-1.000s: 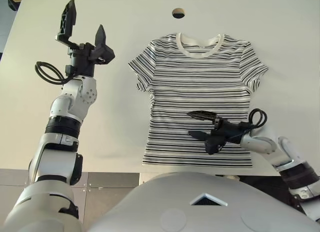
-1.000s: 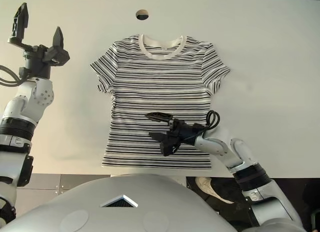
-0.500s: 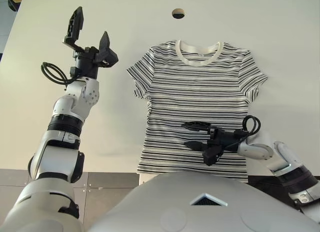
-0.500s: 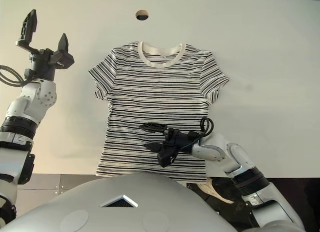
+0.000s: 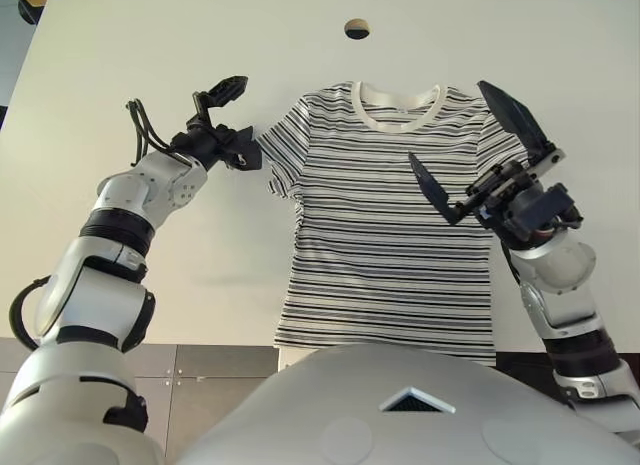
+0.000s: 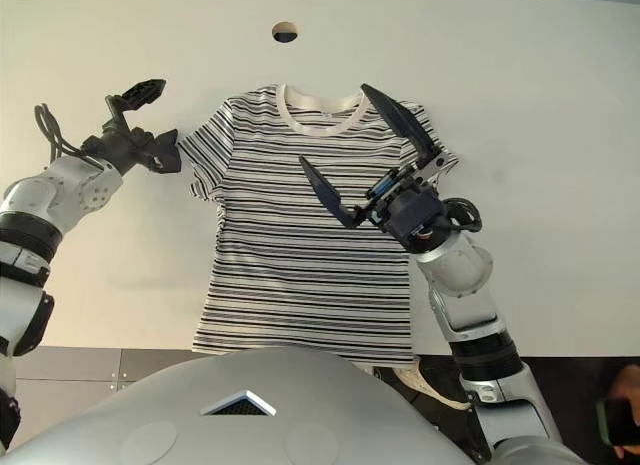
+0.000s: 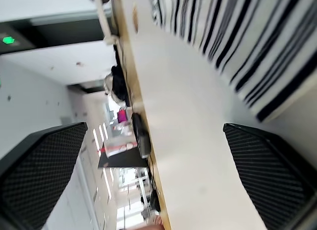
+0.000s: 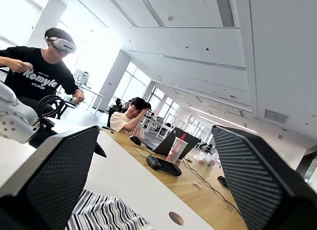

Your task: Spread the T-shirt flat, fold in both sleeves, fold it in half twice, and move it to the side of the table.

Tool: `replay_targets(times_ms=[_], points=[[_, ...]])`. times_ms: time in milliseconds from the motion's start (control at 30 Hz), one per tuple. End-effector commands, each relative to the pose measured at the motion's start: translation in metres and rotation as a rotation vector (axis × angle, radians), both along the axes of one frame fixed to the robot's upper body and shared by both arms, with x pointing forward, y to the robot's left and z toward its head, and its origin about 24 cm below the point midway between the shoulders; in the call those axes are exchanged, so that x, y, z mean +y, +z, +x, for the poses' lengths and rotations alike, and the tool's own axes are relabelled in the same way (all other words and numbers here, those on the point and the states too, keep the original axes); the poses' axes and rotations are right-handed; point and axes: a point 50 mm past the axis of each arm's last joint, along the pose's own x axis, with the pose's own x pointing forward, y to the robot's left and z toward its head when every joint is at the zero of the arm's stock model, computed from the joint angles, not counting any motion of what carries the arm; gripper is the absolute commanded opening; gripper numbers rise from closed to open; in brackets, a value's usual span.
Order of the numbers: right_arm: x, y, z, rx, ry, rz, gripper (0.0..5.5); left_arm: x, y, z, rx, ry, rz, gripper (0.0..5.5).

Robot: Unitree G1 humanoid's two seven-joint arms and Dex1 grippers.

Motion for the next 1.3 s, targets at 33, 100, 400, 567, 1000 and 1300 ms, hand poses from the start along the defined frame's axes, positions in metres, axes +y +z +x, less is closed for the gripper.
replay_targets(times_ms=[33, 100, 400, 567, 1000, 1300], points=[[-0.001, 0.001, -0.002, -0.003, -0.004, -0.020, 4.21, -0.006, -0.020, -0.028, 0.208, -0.142, 0.067, 5.12], [-0.001, 0.000, -0.002, 0.001, -0.003, -0.022, 4.21, -0.006, -0.016, -0.033, 0.239, -0.184, 0.073, 5.12], [0.003, -0.004, 0.001, 0.005, -0.005, -0.023, 4.21, -0.020, -0.013, -0.027, 0.184, -0.185, 0.011, 5.12], [0.001, -0.005, 0.001, 0.004, -0.021, -0.026, 4.21, -0.020, -0.019, -0.016, 0.144, -0.122, 0.021, 5.12], [0.000, -0.007, 0.001, 0.007, -0.017, -0.030, 4.15, -0.006, -0.029, -0.025, 0.181, -0.078, 0.096, 3.07], [0.000, -0.008, -0.001, 0.012, -0.005, -0.032, 4.15, -0.004, -0.032, -0.026, 0.179, -0.044, 0.108, 1.67]])
